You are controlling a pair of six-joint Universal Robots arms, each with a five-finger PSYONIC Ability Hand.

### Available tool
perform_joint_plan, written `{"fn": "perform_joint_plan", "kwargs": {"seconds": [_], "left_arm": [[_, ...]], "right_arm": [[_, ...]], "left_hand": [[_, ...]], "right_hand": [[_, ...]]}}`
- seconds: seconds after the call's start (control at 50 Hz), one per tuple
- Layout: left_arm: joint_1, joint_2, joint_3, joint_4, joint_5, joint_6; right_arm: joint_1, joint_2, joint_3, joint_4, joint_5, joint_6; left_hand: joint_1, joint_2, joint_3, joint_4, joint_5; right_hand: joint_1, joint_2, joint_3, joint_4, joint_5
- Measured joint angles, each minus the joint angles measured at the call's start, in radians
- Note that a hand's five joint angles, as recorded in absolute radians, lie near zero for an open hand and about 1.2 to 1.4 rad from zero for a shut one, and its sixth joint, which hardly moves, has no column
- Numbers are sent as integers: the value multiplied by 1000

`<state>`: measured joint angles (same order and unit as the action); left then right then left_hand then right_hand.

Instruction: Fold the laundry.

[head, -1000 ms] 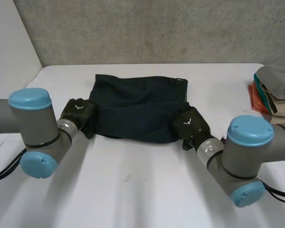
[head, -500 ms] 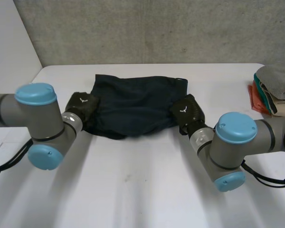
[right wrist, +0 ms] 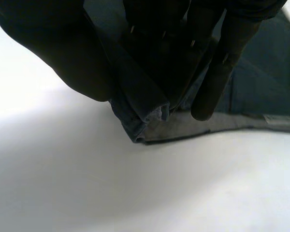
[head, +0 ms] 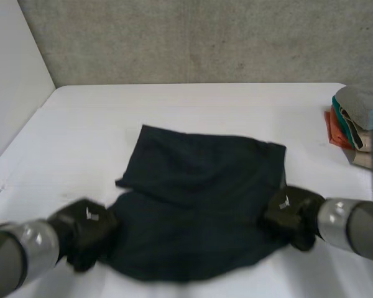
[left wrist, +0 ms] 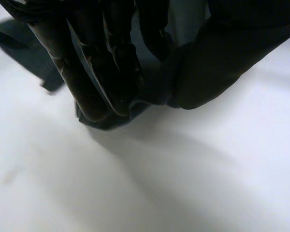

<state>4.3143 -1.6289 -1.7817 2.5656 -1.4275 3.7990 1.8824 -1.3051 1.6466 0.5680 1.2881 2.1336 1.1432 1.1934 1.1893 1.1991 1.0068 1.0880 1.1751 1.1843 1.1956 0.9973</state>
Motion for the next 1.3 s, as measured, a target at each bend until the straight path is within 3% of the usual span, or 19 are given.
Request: {"fn": "perform_joint_plan", "kwargs": {"seconds": [0.12, 0.24, 0.36, 0.44, 0.56, 0.78, 0.82, 0.84, 0.9, 0.96, 1.04, 1.14, 1.3], "left_arm": [[-41, 15, 42, -54, 3, 12], [-60, -86, 183, 106, -50, -32], [-61, -254, 354, 372, -92, -112], [-57, -373, 460, 544, -96, -156], [-61, -579, 633, 730, -83, -201], [-74, -861, 909, 900, -120, -225], [-75, -891, 948, 917, -127, -233], [-76, -897, 958, 920, -126, -237], [-84, -915, 985, 919, -108, -262], [-94, -908, 985, 913, -73, -291], [-102, -862, 948, 907, -38, -327], [-94, -739, 821, 909, -74, -341], [-88, -538, 536, 905, -101, -326]], "right_arm": [[-34, -43, 24, 78, -74, -87], [-39, 8, -81, -32, -67, 96], [-36, 69, -160, -266, 5, 338], [-27, 103, -168, -434, 73, 406], [1, 197, -166, -720, 170, 419], [43, 411, -231, -1069, 299, 354], [48, 446, -247, -1130, 334, 334], [49, 455, -252, -1146, 343, 329], [58, 490, -275, -1202, 372, 311], [68, 508, -290, -1211, 386, 301], [76, 491, -295, -1162, 385, 306], [54, 370, -255, -1029, 349, 378], [-14, 157, -159, -759, 220, 546]], "left_hand": [[0, 0, 0, 0, 0], [3, 0, 0, 0, 0], [4, 0, 0, 0, 0], [4, 1, 0, 0, 0], [4, 3, 0, 0, 0], [7, 4, 0, 0, 0], [-248, -279, -274, -263, -246], [-248, -279, -274, -263, -246], [-869, -842, -815, -839, -816], [-954, -974, -970, -986, -956], [-954, -986, -981, -997, -958], [-954, -986, -981, -997, -958], [-954, -986, -981, -997, -958]], "right_hand": [[0, 0, 0, 0, 0], [1, 0, 0, 0, 11], [16, 0, 0, 0, 13], [16, 0, 0, 0, 12], [17, 0, 0, 0, 13], [17, 0, 2, 1, 12], [-44, -79, -93, -102, -60], [-114, -154, -148, -156, -130], [-665, -715, -709, -716, -717], [-861, -939, -943, -954, -931], [-866, -966, -980, -990, -949], [-866, -966, -980, -990, -949], [-866, -966, -980, -990, -949]]}}
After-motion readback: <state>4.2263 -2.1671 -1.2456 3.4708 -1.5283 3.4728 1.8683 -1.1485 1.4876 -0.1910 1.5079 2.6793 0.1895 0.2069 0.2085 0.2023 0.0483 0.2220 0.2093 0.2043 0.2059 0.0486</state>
